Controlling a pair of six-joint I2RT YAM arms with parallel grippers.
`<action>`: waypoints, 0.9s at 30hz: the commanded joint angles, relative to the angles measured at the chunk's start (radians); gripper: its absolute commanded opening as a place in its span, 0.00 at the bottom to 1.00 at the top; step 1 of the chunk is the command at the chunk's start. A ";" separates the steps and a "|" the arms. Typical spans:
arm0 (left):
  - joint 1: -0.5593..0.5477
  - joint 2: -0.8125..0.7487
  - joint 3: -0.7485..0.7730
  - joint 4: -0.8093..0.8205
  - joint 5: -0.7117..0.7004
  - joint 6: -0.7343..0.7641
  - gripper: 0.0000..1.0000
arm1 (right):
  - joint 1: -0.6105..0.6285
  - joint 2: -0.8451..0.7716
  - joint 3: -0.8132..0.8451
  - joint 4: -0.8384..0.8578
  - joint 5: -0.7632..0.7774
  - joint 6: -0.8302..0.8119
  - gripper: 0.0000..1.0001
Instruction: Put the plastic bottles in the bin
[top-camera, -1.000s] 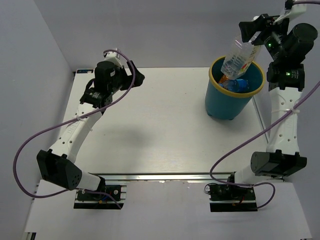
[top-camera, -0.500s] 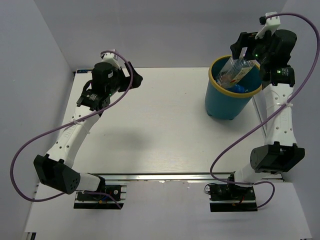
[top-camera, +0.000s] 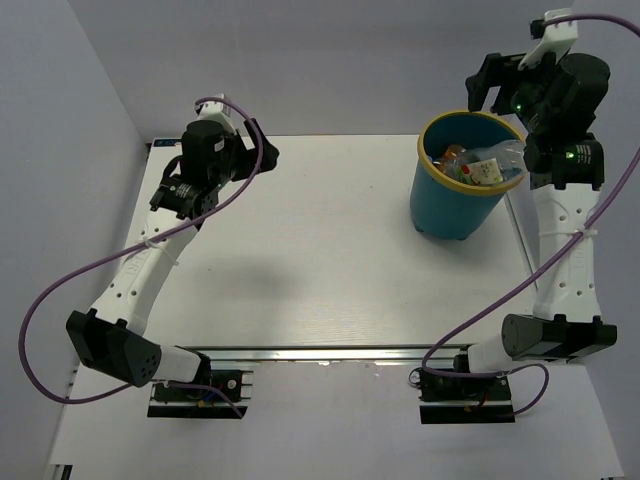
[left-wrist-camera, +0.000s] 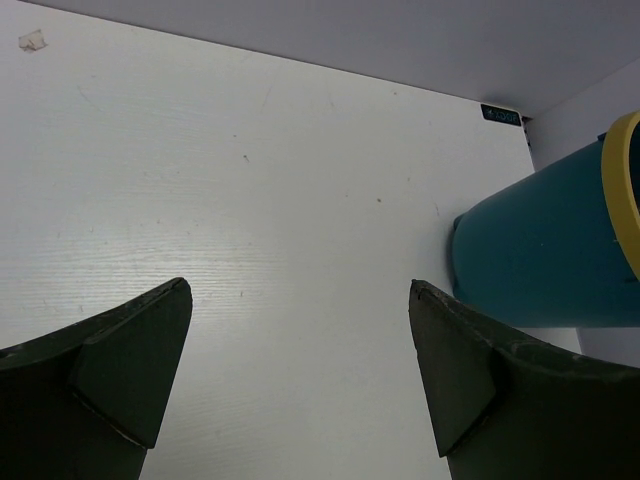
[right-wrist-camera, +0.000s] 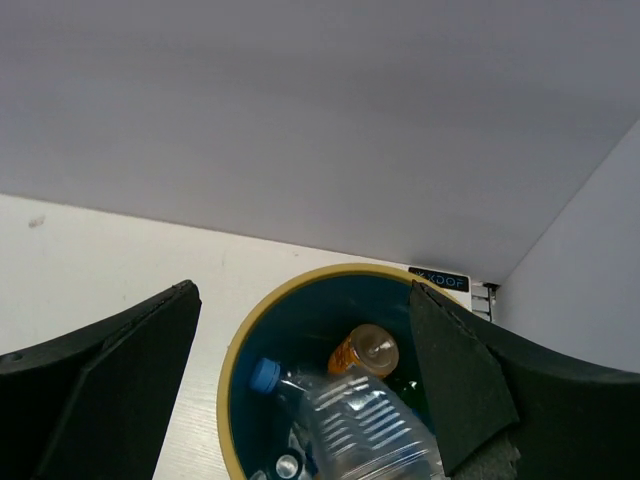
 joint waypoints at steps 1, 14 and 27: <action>0.007 0.007 0.057 -0.018 -0.036 0.004 0.98 | -0.003 0.003 0.131 -0.054 0.089 0.083 0.89; 0.022 -0.193 -0.316 0.031 -0.246 -0.115 0.98 | -0.001 -0.593 -0.826 0.147 -0.382 0.281 0.89; 0.024 -0.407 -0.428 -0.038 -0.327 -0.095 0.98 | 0.054 -0.748 -1.055 0.098 -0.388 0.294 0.89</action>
